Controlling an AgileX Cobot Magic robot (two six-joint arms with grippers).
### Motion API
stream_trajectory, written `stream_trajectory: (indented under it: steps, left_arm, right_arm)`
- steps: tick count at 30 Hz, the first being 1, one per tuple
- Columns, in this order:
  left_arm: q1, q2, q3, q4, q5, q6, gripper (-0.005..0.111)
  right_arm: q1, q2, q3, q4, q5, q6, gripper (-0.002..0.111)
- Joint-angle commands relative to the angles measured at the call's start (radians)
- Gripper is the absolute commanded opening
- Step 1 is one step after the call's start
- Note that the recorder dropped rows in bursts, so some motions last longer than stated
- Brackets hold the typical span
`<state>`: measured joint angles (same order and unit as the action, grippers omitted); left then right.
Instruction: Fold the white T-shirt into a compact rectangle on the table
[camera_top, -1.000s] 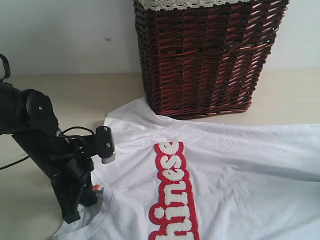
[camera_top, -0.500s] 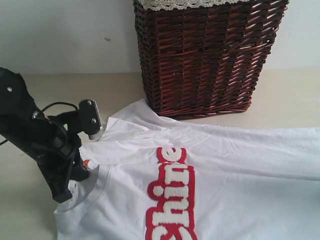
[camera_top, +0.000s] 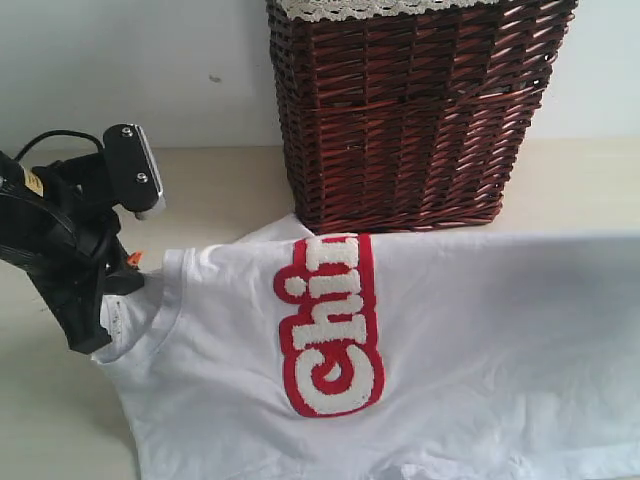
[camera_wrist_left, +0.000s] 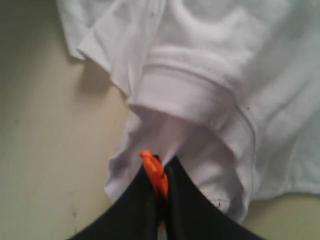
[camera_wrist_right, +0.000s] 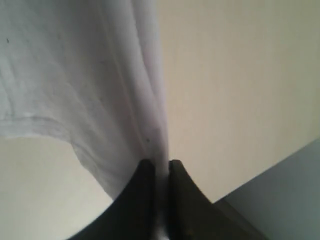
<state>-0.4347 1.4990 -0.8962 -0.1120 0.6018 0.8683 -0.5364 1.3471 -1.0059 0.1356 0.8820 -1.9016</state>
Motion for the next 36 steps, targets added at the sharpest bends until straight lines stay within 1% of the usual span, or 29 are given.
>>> stream_trajectory:
  steps: [1, 4, 5, 7, 9, 11, 13, 14, 15, 16, 18, 20, 22, 24, 30, 33, 36]
  left_arm:
    - [0.008, -0.052, 0.001, 0.171, 0.065, -0.132, 0.000]
    - [0.008, -0.094, 0.001, 0.283, 0.060, -0.160, 0.000]
    - [0.008, -0.110, -0.003, 0.345, 0.054, -0.181, 0.000]
    - [0.008, -0.133, -0.035, 0.446, 0.054, -0.291, 0.000]
    - [0.021, -0.142, -0.081, 0.476, 0.054, -0.364, 0.000]
    - [0.030, -0.149, -0.136, 0.476, 0.042, -0.355, 0.000]
    - [0.031, -0.159, -0.195, 0.478, 0.024, -0.307, 0.000]
    - [0.031, -0.179, -0.258, 0.478, -0.034, -0.267, 0.000]
    - [0.031, -0.190, -0.281, 0.466, -0.052, -0.267, 0.000]
    - [0.031, -0.208, -0.334, 0.422, -0.072, -0.267, 0.000]
    - [0.031, -0.227, -0.377, 0.358, -0.046, -0.266, 0.000]
    - [0.031, -0.249, -0.378, 0.358, -0.046, -0.260, 0.000]
    - [0.031, -0.271, -0.378, 0.358, -0.050, -0.216, 0.000]
    - [0.031, -0.293, -0.378, 0.358, -0.059, -0.214, 0.000]
    - [0.031, -0.349, -0.378, 0.358, -0.064, -0.215, 0.000]
    - [0.031, -0.358, -0.378, 0.348, -0.036, -0.217, 0.000]
    - [0.031, -0.377, -0.378, 0.296, -0.006, -0.217, 0.000]
  right_arm:
    - [-0.004, -0.120, -0.003, 0.011, -0.010, -0.040, 0.000]
    - [-0.004, -0.176, -0.003, 0.062, 0.008, -0.090, 0.000]
    - [-0.004, -0.193, -0.003, 0.076, 0.013, -0.090, 0.000]
    - [-0.004, -0.223, -0.003, 0.100, 0.038, -0.086, 0.000]
    - [-0.004, -0.244, -0.003, 0.119, 0.069, -0.086, 0.000]
    - [-0.004, -0.267, -0.003, 0.137, 0.080, -0.086, 0.000]
    - [-0.004, -0.284, -0.003, 0.143, 0.080, -0.086, 0.000]
    - [-0.004, -0.302, -0.003, 0.157, 0.080, -0.086, 0.000]
    - [-0.004, -0.310, -0.003, 0.172, 0.080, -0.086, 0.000]
    - [-0.004, -0.317, -0.003, 0.194, 0.080, -0.086, 0.000]
    - [-0.004, -0.323, -0.003, 0.219, 0.080, -0.086, 0.000]
    - [-0.004, -0.325, -0.003, 0.225, 0.080, -0.058, 0.000]
    - [-0.004, -0.325, -0.003, 0.226, 0.075, -0.058, 0.000]
    - [-0.004, -0.328, -0.003, 0.256, 0.046, -0.058, 0.000]
    - [-0.004, -0.345, -0.003, 0.260, 0.050, -0.065, 0.000]
    - [-0.004, -0.356, -0.003, 0.260, 0.052, -0.065, 0.000]
    - [-0.004, -0.379, -0.003, 0.262, 0.064, -0.060, 0.000]
